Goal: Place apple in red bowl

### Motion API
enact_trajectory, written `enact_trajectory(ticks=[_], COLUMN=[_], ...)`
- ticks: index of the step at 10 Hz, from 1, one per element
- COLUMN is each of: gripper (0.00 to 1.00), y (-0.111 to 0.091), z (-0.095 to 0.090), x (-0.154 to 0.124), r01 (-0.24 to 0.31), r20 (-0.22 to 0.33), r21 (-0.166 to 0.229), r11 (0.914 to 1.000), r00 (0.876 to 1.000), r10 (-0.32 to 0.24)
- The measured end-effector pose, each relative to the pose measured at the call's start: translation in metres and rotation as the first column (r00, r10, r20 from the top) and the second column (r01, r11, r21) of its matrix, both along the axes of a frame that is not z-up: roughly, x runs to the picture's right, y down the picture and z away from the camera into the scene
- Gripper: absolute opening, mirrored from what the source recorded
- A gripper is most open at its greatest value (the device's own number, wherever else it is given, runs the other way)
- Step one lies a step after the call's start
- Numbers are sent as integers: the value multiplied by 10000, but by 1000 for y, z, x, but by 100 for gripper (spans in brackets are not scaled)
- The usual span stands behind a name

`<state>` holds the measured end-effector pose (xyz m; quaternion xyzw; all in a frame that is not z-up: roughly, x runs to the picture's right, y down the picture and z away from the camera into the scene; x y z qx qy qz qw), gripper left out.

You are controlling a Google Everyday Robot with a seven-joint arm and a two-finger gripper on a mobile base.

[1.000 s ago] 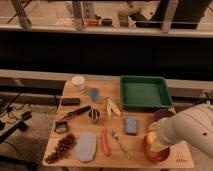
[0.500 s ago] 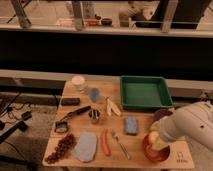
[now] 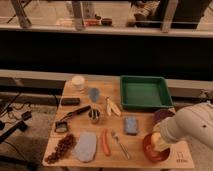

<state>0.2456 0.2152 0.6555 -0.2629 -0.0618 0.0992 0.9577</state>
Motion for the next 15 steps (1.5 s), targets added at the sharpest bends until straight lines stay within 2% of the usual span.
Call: enact_trajectory(ticks=[2,3,8,9,15], gripper=[15,22,74,78,80], y=[0,0,0,0,0], z=[0,0,0,0,0], x=[0,0,0,0,0], r01=[-2,-1,-6,-6,-6], r20=[0,1,-2,-3,0], r21=[-1,-2,-1,0,3], r11=[10000,10000,10000,10000,10000], r00=[10000,10000,10000,10000,10000], r10=[2,1,6,6,6])
